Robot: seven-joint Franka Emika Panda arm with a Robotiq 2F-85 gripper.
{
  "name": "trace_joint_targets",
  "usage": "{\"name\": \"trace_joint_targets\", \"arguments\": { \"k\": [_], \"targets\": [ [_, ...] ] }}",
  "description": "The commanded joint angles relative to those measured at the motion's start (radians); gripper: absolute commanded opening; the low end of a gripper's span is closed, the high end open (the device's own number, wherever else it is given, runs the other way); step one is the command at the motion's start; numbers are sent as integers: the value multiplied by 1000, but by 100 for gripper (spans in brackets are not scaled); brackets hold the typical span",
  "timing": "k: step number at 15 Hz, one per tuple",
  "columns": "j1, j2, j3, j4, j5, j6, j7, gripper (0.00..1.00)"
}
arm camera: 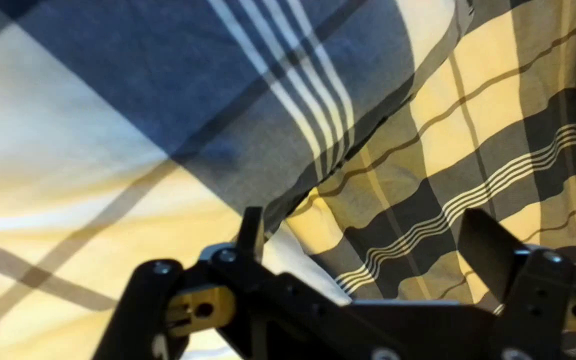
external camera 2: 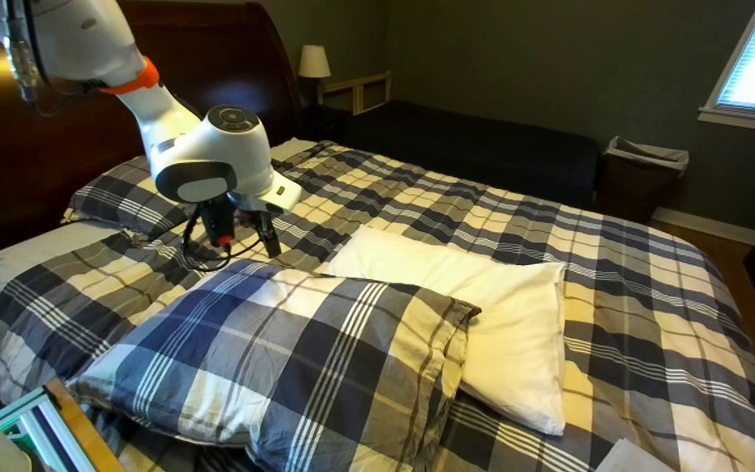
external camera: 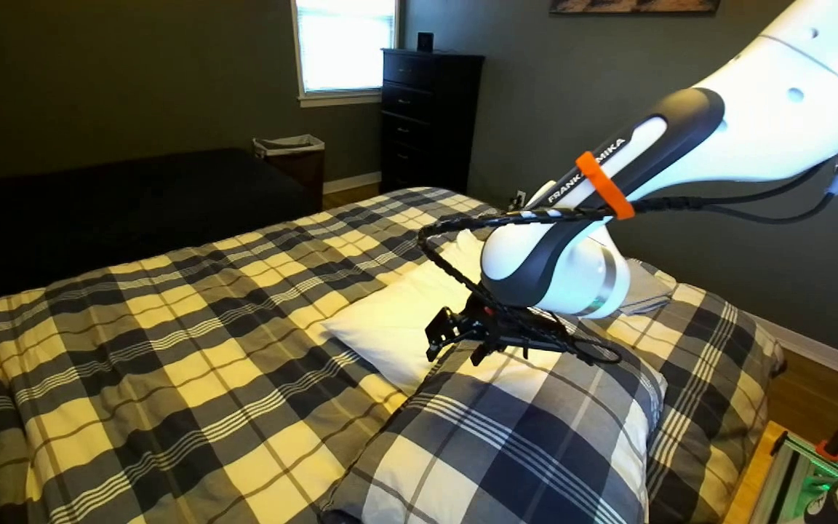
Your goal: Move the top pillow forward, then put the white pillow on the checked pillow
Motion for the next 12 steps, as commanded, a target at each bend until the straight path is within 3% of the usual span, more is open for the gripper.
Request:
{"name": "trace_joint_targets", "arguments": {
  "k": [1, 2, 8, 9, 12],
  "targets": [
    [-5, 161, -37, 127, -64, 84, -10, 100],
    [-4, 69, -20, 54, -29, 45, -7, 100],
    [4, 165, -60, 135, -75, 83, -6, 100],
    [-20, 180, -56, 177, -68, 56, -26, 100],
    [-9, 220, -117, 250, -168, 42, -62, 100]
  ]
}}
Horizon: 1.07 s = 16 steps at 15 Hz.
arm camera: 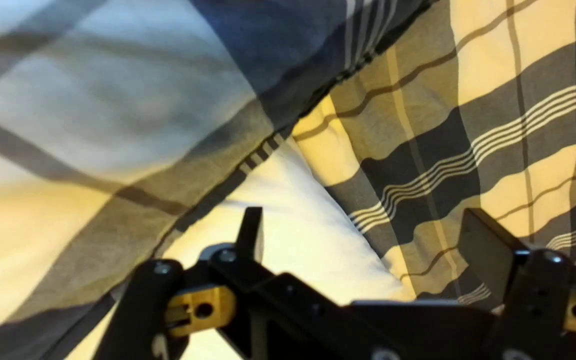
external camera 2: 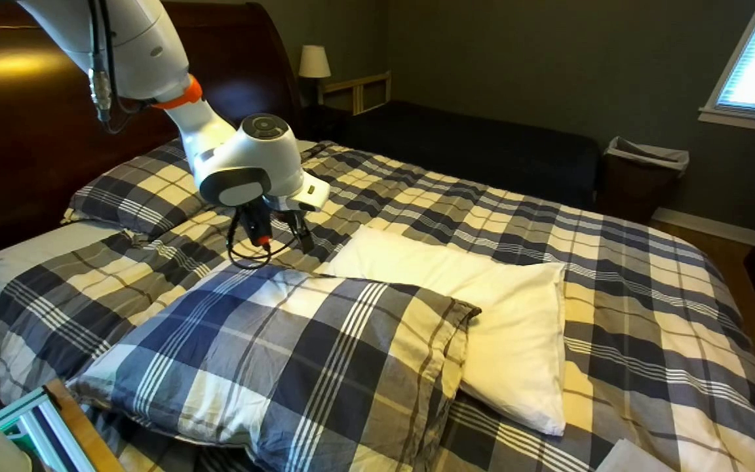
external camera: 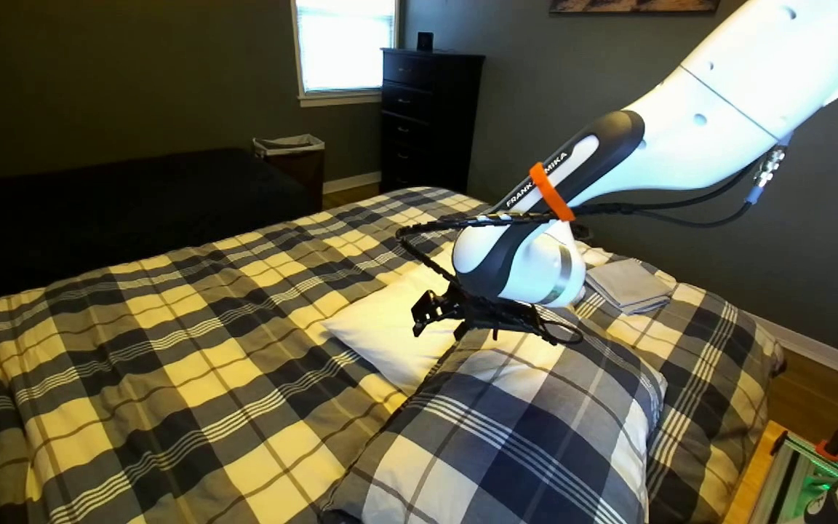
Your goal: Move the top pillow forward, then put the white pillow on the checked pillow
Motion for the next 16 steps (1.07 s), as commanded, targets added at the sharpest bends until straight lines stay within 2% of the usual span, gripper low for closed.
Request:
{"name": "trace_joint_targets", "arguments": {
  "k": [1, 2, 3, 5, 8, 10, 14, 16],
  "targets": [
    [22, 80, -94, 101, -174, -38, -42, 100],
    [25, 106, -112, 138, -222, -56, -56, 100],
    [-26, 124, -80, 160, -341, -80, -10, 100],
    [-35, 178, -91, 230, -478, -132, 20, 100],
    [-11, 259, -125, 334, -633, -208, 75, 100],
    [19, 309, -151, 394, -708, -209, 126, 100],
    [65, 413, -176, 487, -777, -163, 204, 100],
    [102, 467, -209, 533, -811, -161, 240, 100]
  ]
}}
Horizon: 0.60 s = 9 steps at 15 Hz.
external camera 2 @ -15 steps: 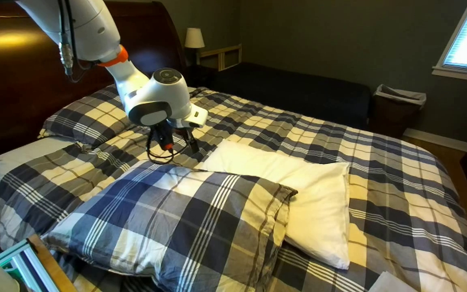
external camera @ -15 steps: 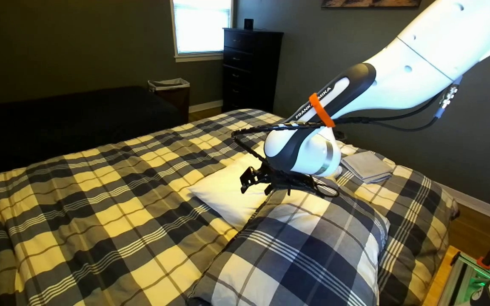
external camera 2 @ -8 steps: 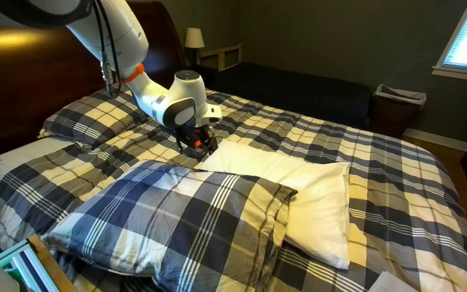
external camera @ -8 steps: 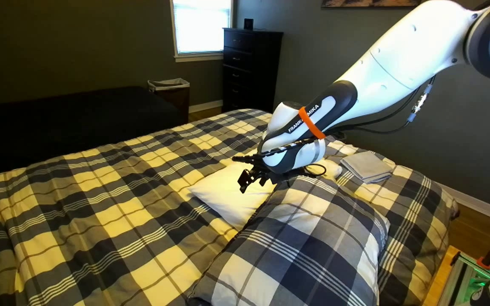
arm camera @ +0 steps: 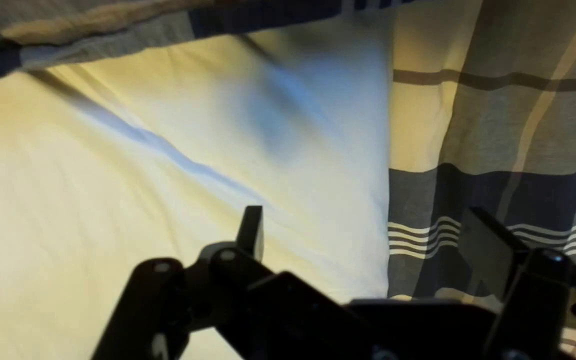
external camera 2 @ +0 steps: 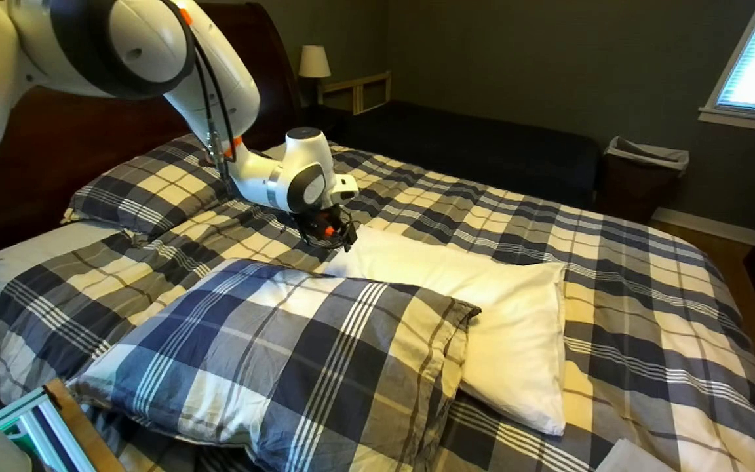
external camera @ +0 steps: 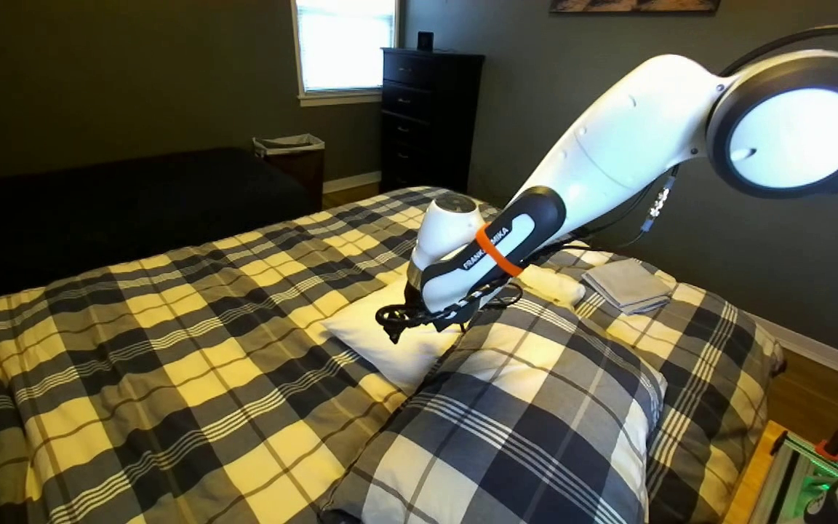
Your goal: Move the top pillow forward, then put the white pillow on the checked pillow
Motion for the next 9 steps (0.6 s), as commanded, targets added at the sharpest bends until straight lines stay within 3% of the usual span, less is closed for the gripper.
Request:
{"name": "trace_joint_targets", "arguments": {
  "k": [1, 8, 9],
  "targets": [
    [74, 127, -73, 115, -79, 13, 91, 100],
    [200, 329, -221, 289, -157, -20, 214, 100],
    [214, 354, -240, 310, -160, -31, 231, 96]
  ]
}}
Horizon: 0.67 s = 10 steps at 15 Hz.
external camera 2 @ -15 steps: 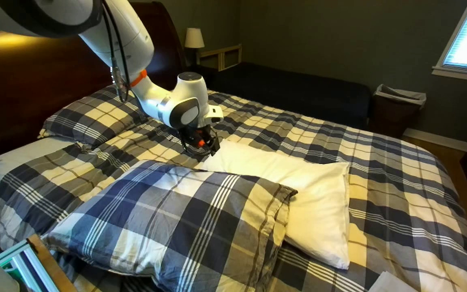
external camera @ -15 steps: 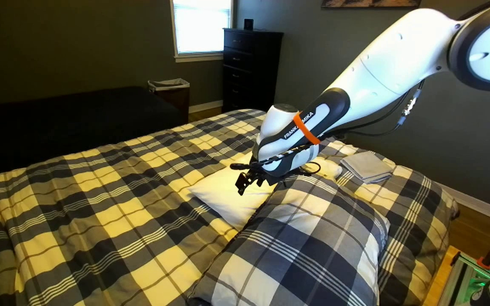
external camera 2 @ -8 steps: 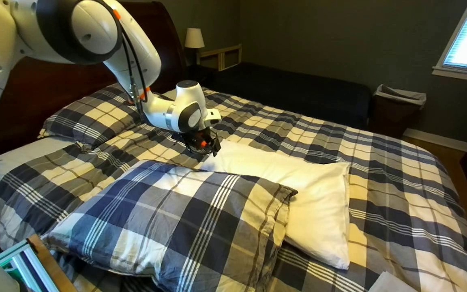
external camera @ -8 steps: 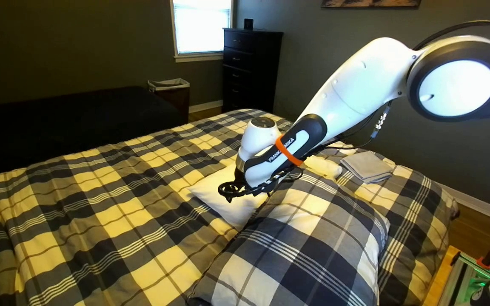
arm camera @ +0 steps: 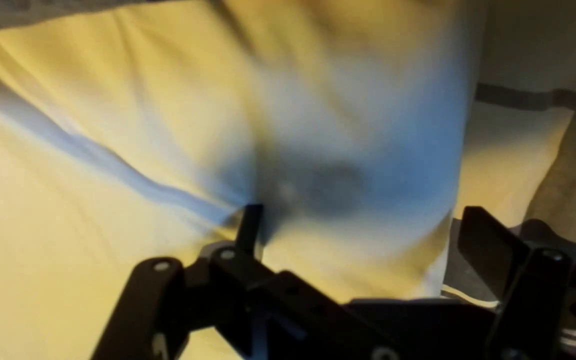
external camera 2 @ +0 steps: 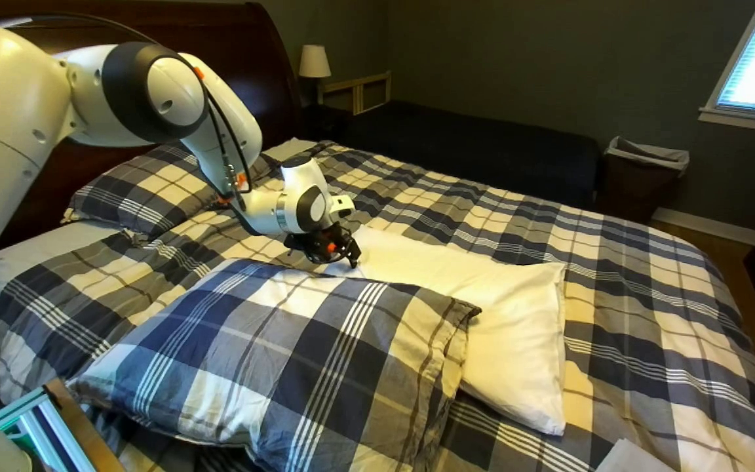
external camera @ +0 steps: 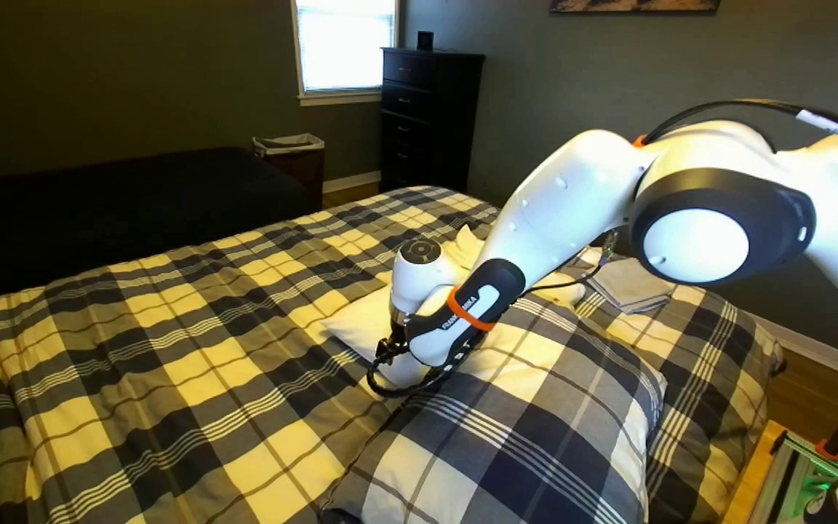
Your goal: Move the top pillow forward, then put the white pillow on the checked pillow
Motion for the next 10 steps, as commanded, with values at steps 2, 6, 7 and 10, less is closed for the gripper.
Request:
{"name": "trace_joint_targets", "arguments": {
  "k": [2, 6, 7, 10],
  "targets": [
    [55, 129, -82, 136, -35, -54, 99, 71],
    [-9, 111, -29, 171, 4, -119, 103, 46],
    [-38, 92, -1, 174, 20, -141, 95, 39],
    [-128, 44, 93, 182, 82, -186, 65, 18]
  ]
}}
